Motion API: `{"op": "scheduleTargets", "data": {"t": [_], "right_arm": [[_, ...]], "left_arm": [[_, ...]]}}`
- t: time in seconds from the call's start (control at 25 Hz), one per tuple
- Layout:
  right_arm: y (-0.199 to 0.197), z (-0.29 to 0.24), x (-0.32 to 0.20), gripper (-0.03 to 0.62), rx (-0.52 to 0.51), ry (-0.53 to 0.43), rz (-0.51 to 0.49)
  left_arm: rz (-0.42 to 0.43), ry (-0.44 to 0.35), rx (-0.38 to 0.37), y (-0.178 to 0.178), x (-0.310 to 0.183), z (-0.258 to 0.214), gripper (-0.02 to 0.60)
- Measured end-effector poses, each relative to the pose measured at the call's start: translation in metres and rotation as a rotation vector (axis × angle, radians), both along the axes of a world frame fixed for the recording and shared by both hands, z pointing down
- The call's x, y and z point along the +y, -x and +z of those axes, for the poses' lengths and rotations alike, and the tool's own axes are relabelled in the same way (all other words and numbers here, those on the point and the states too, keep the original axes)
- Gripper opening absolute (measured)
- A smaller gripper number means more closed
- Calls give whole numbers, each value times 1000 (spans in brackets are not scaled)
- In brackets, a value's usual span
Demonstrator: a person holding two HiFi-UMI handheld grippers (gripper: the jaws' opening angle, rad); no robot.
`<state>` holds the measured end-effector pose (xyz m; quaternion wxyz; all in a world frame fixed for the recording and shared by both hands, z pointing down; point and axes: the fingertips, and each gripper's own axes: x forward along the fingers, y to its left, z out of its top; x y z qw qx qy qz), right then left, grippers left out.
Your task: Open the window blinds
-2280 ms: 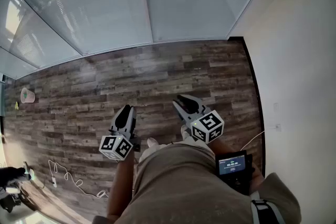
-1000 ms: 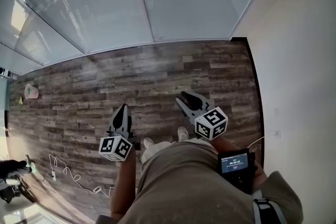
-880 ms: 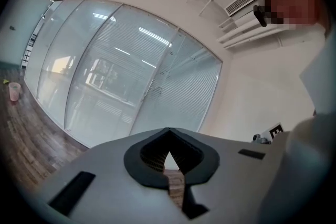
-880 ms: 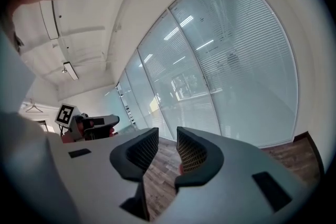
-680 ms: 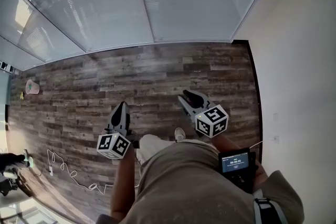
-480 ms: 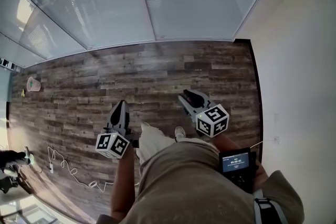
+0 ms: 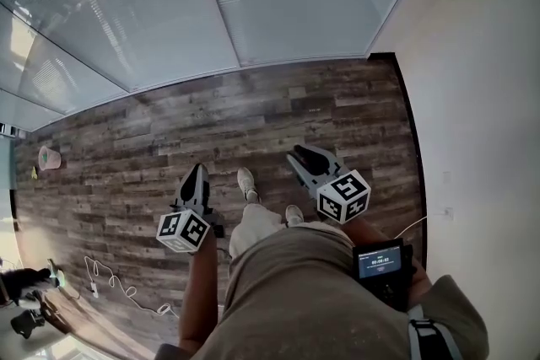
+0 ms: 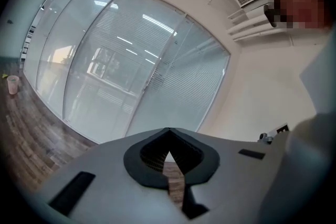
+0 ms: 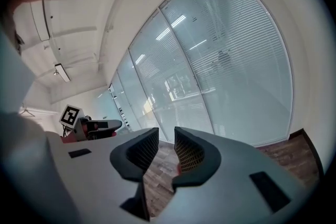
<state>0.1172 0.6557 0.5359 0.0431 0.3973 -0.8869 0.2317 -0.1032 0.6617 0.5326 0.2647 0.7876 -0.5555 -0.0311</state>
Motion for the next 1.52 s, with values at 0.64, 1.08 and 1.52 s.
{"op": "scheduleTargets", "data": {"t": [0.64, 1.08, 1.52], "right_arm": [[125, -8, -160, 97, 48, -10, 21], [164, 4, -198, 97, 55, -5, 32], [119, -8, -164, 95, 61, -41, -15]], "left_arm": [[10, -40, -94, 108, -169, -12, 12], [42, -32, -67, 131, -215, 0, 12], [82, -15, -19, 54, -180, -2, 12]]}}
